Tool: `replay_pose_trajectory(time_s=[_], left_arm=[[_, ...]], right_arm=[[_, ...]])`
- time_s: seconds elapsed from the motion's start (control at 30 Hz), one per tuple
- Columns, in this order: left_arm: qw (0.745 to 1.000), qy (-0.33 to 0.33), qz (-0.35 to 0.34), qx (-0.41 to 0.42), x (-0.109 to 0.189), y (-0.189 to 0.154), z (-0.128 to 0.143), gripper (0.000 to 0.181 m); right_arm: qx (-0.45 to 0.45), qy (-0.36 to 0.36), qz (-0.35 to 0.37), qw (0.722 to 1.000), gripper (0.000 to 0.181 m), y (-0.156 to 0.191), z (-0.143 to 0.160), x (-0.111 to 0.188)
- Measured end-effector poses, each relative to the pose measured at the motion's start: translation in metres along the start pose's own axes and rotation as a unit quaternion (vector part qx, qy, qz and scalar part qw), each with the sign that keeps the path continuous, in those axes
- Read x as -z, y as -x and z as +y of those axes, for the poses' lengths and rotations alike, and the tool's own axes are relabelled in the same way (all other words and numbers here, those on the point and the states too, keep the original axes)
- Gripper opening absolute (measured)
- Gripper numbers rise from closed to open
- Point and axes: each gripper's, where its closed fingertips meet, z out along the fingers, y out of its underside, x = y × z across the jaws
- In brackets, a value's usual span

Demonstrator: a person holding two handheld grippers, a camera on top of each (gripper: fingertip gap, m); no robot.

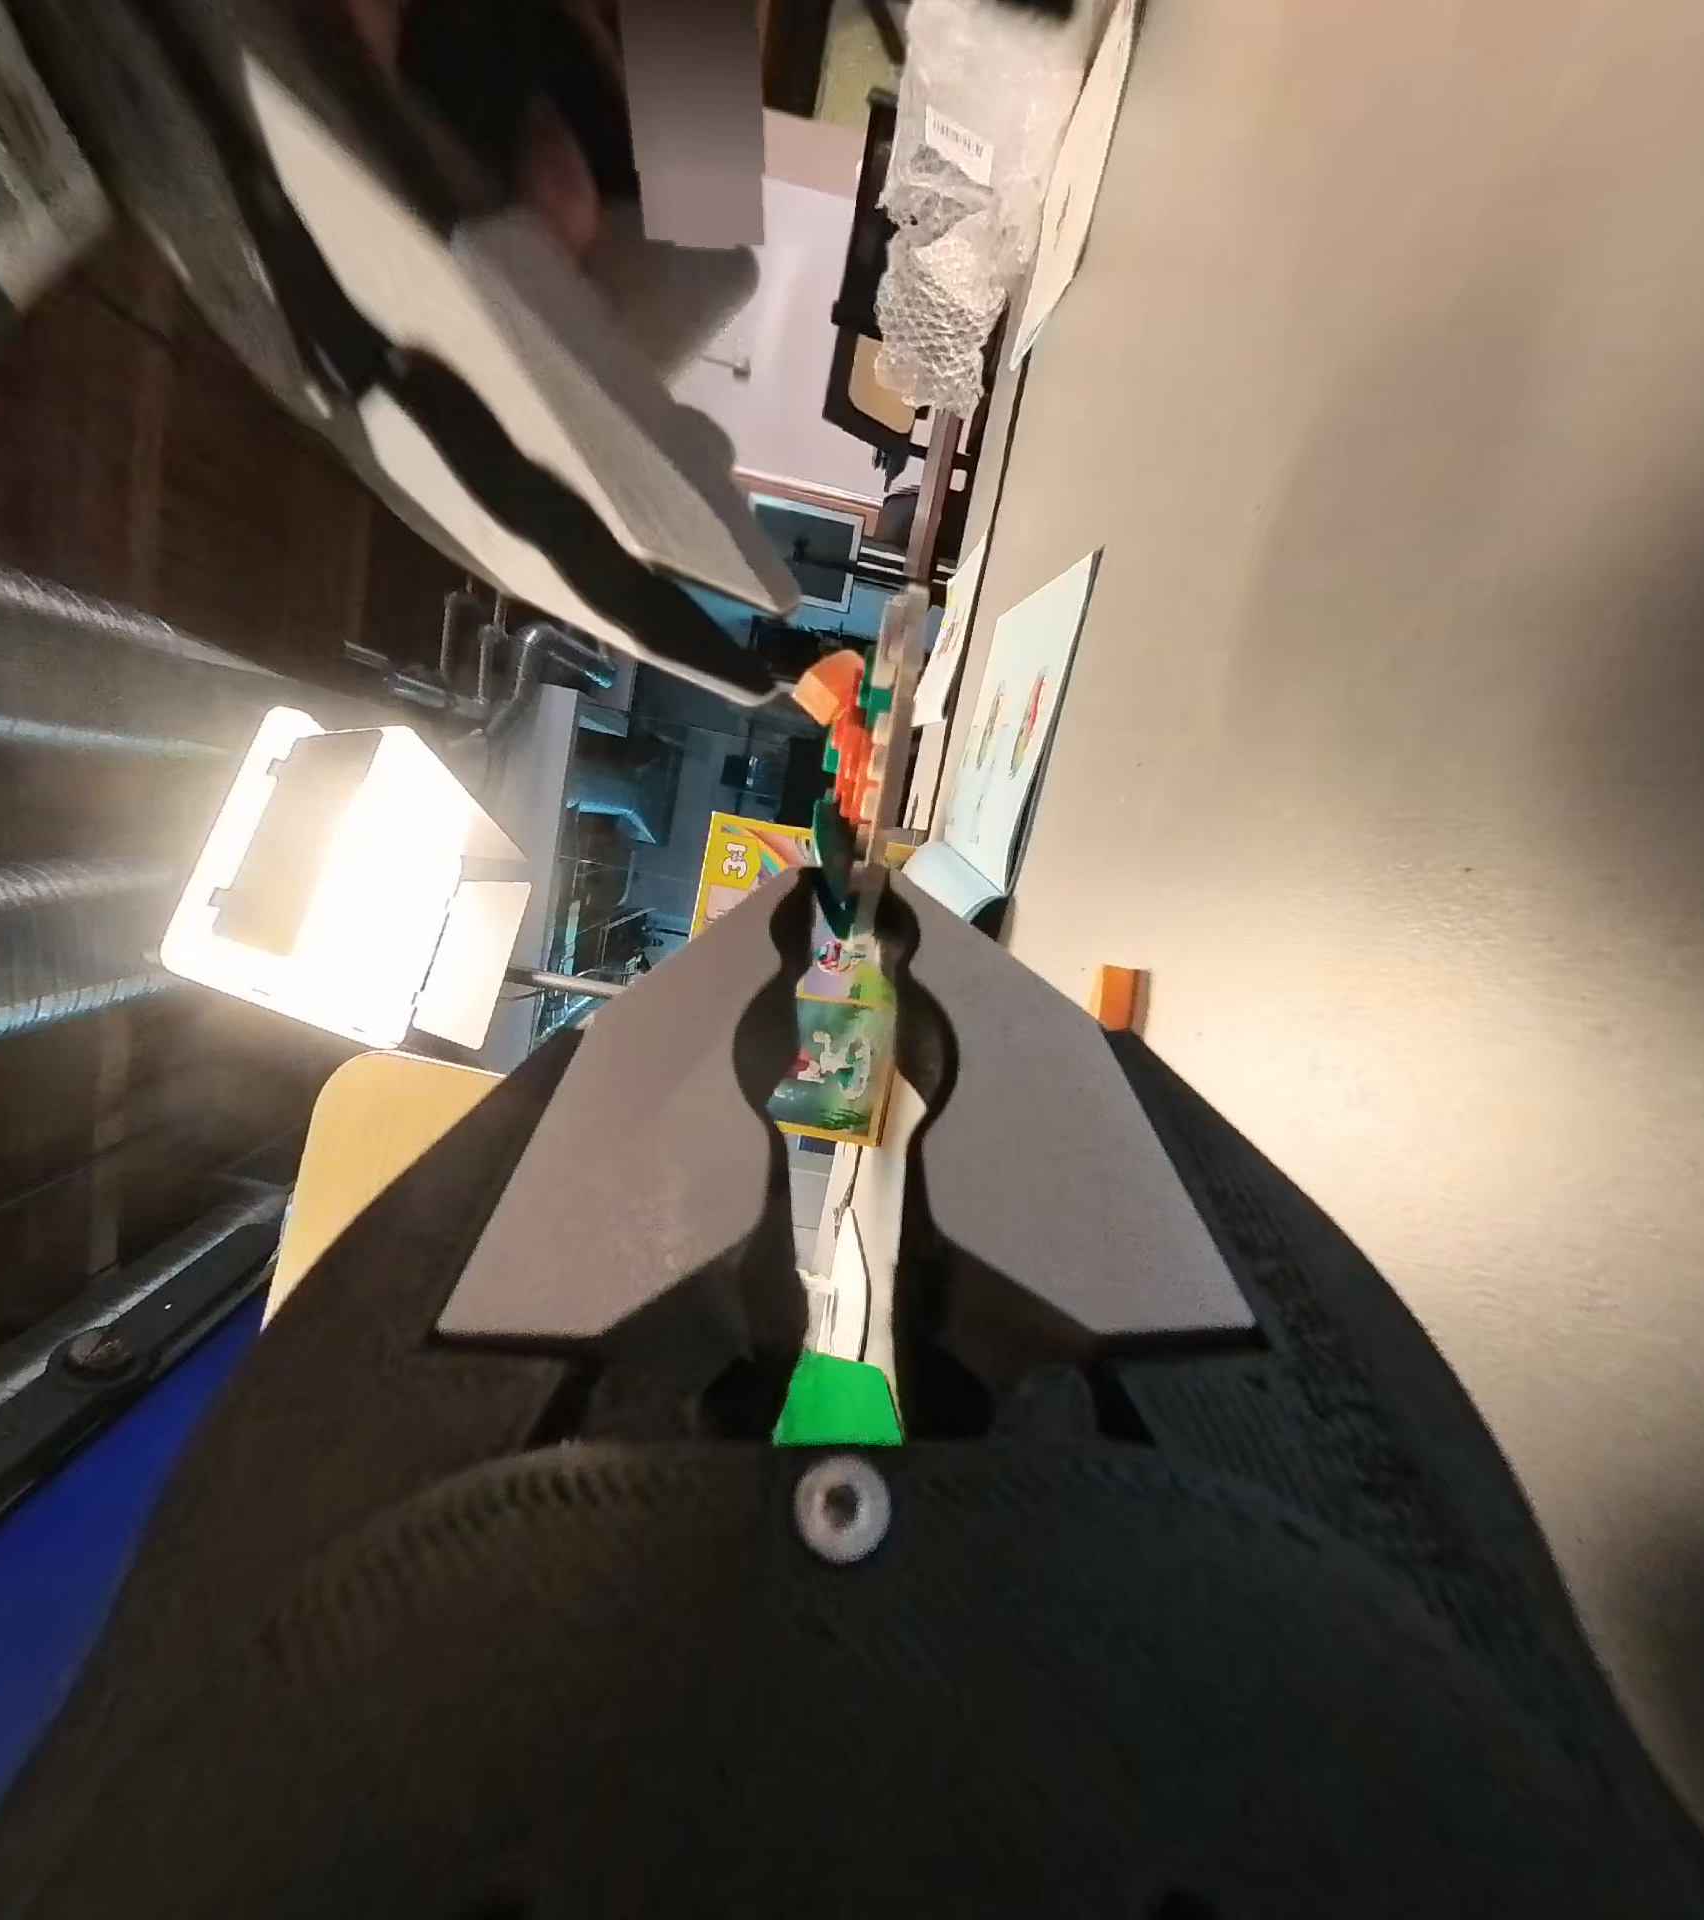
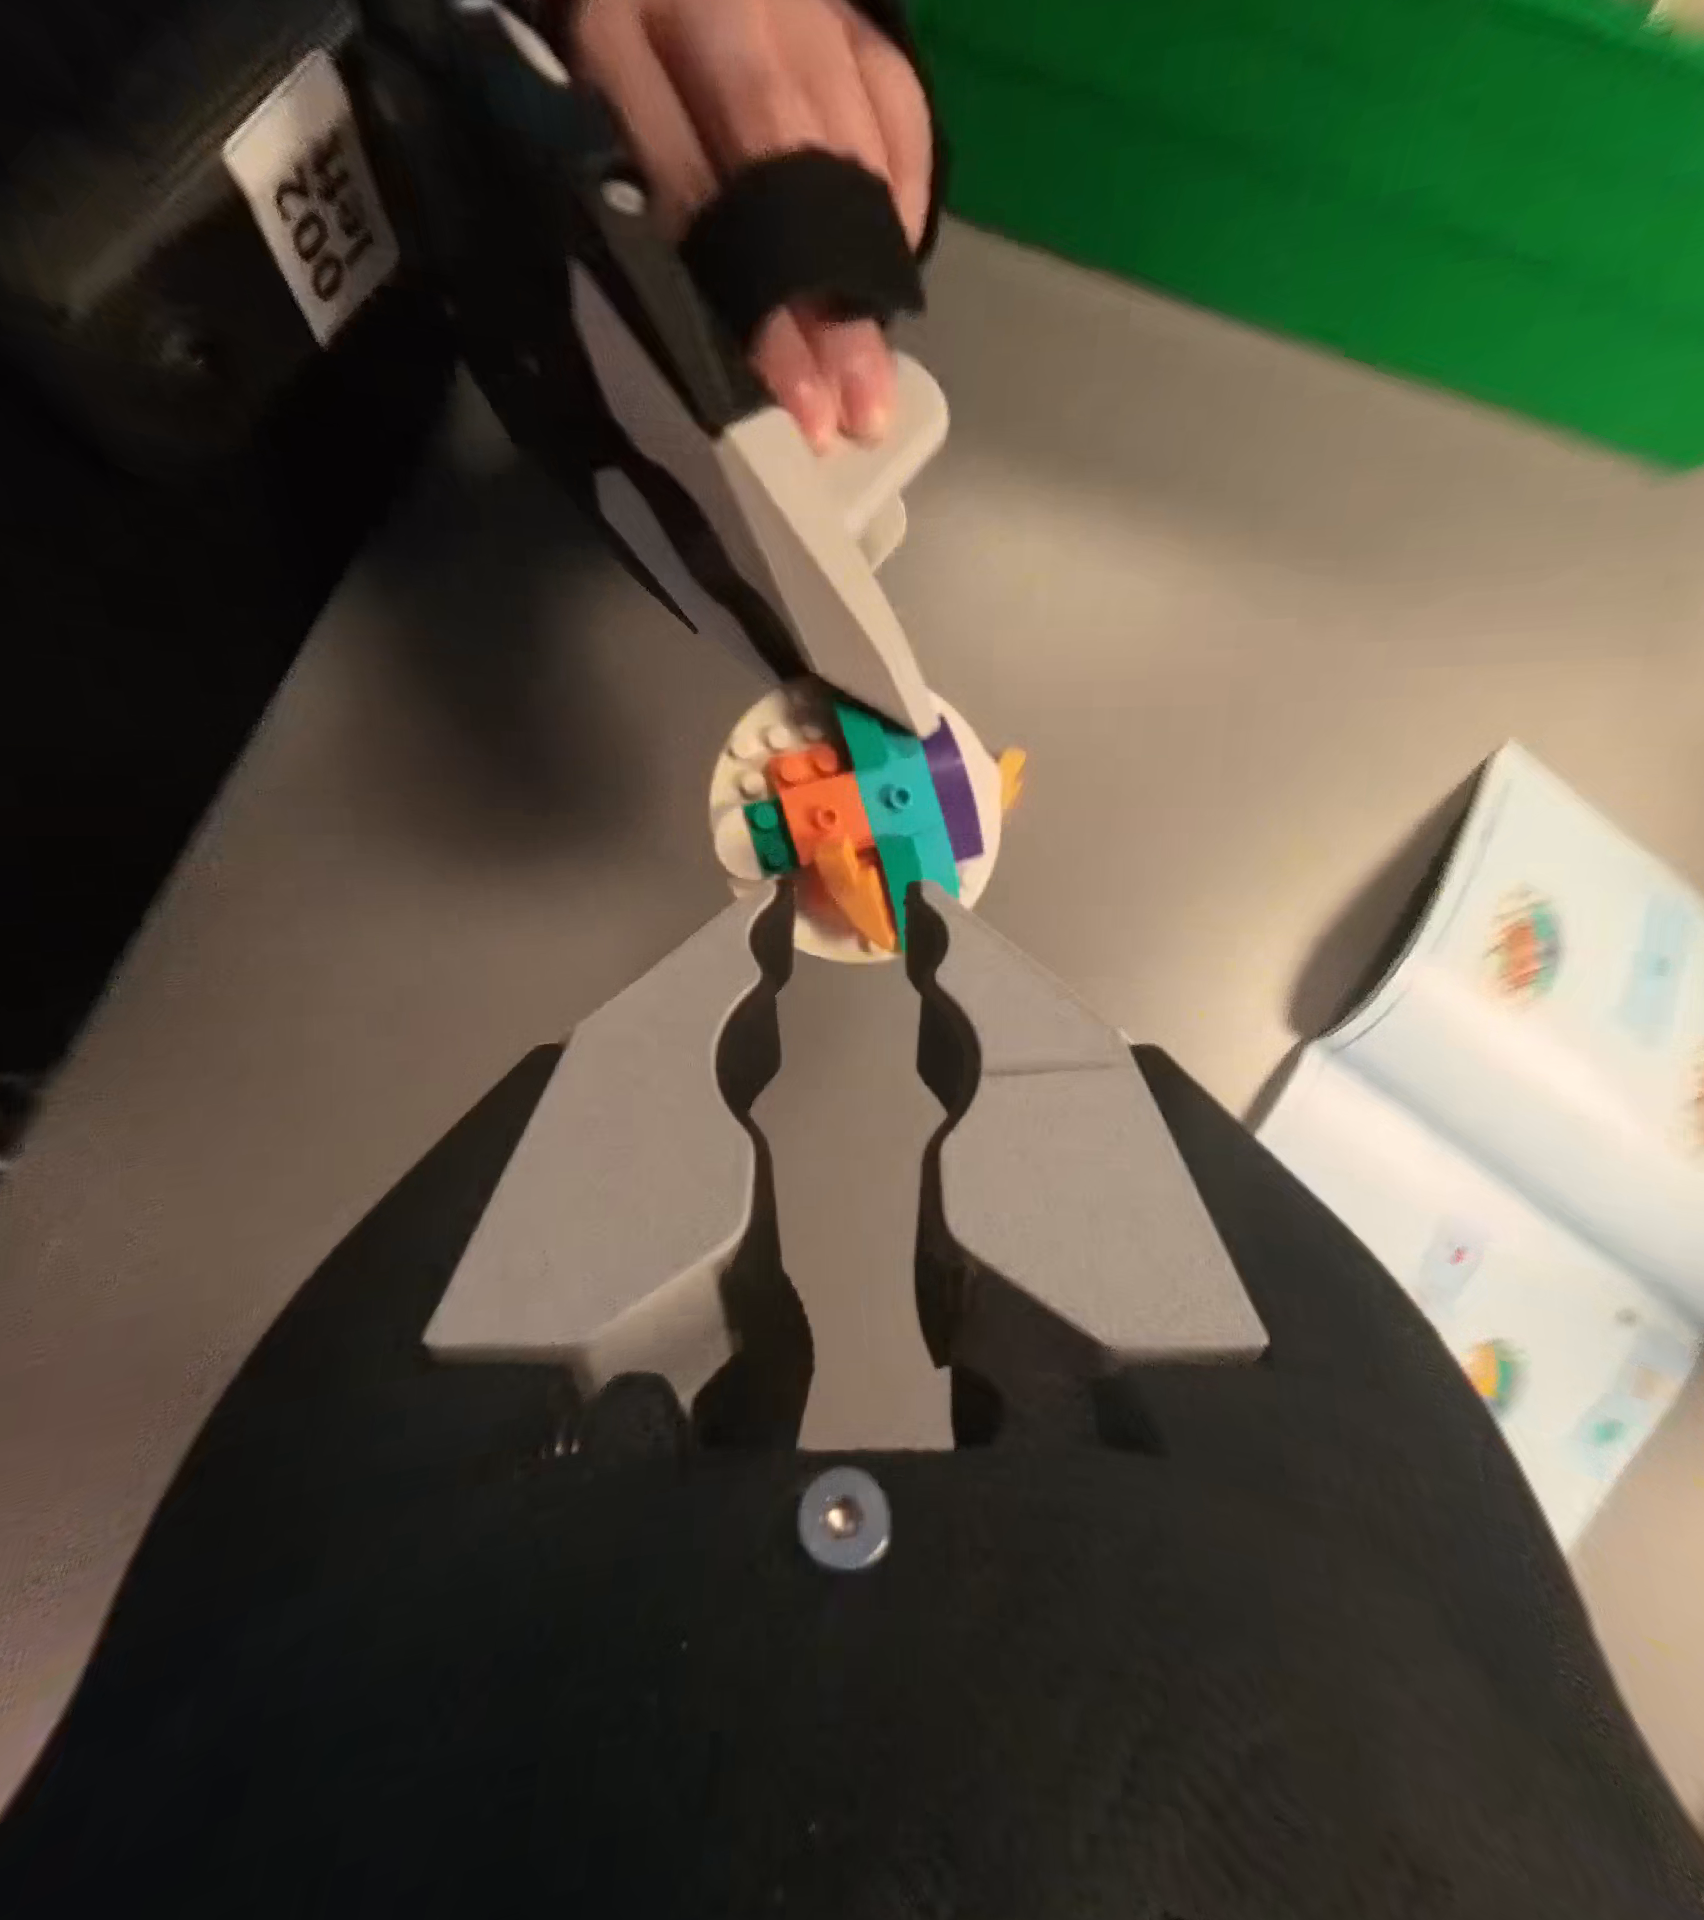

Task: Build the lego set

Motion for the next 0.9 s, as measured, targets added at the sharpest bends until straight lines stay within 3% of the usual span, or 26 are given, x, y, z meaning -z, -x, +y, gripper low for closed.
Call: replay_pose_trajectory(time_s=[0.13,0.23,0.47,0.53,0.63,0.7,0.73,0.8,0.9], left_arm=[[1.0,0.0,0.001,-0.002,0.0,-0.001,0.0,0.009],[1.0,-0.001,0.002,-0.003,0.0,-0.002,-0.001,0.01],[1.0,-0.006,0.012,-0.005,-0.001,-0.006,-0.004,0.01],[1.0,-0.006,0.016,-0.005,-0.001,-0.007,-0.004,0.01],[1.0,-0.005,0.011,-0.005,-0.001,-0.006,-0.003,0.01],[1.0,-0.005,0.007,-0.005,0.0,-0.004,-0.003,0.009],[1.0,-0.006,0.0,-0.005,0.0,-0.002,-0.004,0.01],[1.0,-0.004,-0.019,-0.003,0.001,0.005,-0.004,0.01],[0.999,-0.003,-0.033,-0.001,0.002,0.01,-0.003,0.011]], right_arm=[[0.142,0.0,0.11,0.984,0.016,0.006,-0.001,0.0],[0.192,0.019,0.15,0.97,0.015,0.008,0.002,-0.003],[0.191,0.043,0.122,0.973,0.014,0.007,0.004,-0.013],[0.172,0.046,0.099,0.979,0.006,0.009,0.005,-0.016],[0.084,-0.004,0.073,0.994,0.005,0.009,-0.003,-0.012],[-0.048,-0.086,0.05,0.994,0.005,0.002,-0.015,-0.003],[-0.129,-0.141,0.021,0.981,0.005,-0.001,-0.022,0.002],[-0.281,-0.251,-0.057,0.925,0.005,-0.003,-0.035,0.01],[-0.407,-0.323,-0.112,0.847,0.004,-0.01,-0.03,0.009]])
